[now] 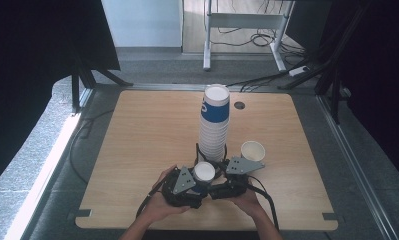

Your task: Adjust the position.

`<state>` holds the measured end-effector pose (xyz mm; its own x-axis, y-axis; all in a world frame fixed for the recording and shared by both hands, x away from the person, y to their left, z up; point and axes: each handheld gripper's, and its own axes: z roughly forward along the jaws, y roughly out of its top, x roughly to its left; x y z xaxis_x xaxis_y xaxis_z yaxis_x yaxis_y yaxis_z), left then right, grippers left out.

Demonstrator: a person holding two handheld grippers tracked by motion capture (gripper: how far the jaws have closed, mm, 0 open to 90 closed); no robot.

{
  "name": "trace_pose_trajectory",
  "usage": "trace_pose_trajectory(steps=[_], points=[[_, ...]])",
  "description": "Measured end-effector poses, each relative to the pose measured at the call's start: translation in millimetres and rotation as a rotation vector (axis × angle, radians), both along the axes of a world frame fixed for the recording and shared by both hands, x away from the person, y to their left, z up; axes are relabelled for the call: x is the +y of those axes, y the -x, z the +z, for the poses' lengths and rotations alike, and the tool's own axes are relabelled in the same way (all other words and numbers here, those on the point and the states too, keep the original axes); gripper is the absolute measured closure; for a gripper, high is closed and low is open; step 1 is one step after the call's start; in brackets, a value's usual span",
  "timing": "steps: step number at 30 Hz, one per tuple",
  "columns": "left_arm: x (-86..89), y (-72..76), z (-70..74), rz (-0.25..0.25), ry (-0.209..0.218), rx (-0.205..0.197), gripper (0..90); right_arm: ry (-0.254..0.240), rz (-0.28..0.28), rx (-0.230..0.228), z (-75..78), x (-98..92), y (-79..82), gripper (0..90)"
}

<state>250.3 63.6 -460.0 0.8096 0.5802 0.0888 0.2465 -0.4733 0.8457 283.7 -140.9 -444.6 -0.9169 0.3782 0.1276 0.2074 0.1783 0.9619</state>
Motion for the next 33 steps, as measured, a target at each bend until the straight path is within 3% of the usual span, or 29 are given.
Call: trace_pose_trajectory(steps=[7, 18, 23, 33], points=[[3.1, 2.6, 3.1, 0.007, -0.025, -0.013, 20.9, -0.025, 0.006, 0.004, 4.3, -5.2, 2.9, 24.3], [7.0, 0.4, -1.0, 0.082, -0.128, -0.043, 20.9, -0.047, 0.007, 0.005, 9.7, -14.5, 4.7, 22.7], [5.6, 1.6, -4.5, 0.119, -0.241, -0.097, 20.9, -0.021, 0.007, 0.016, 7.5, -15.7, 3.9, 21.7], [-3.5, 6.7, -11.5, 0.099, -0.355, -0.130, 20.7, 0.046, 0.009, 0.045, -2.3, -8.6, 2.2, 20.6]])
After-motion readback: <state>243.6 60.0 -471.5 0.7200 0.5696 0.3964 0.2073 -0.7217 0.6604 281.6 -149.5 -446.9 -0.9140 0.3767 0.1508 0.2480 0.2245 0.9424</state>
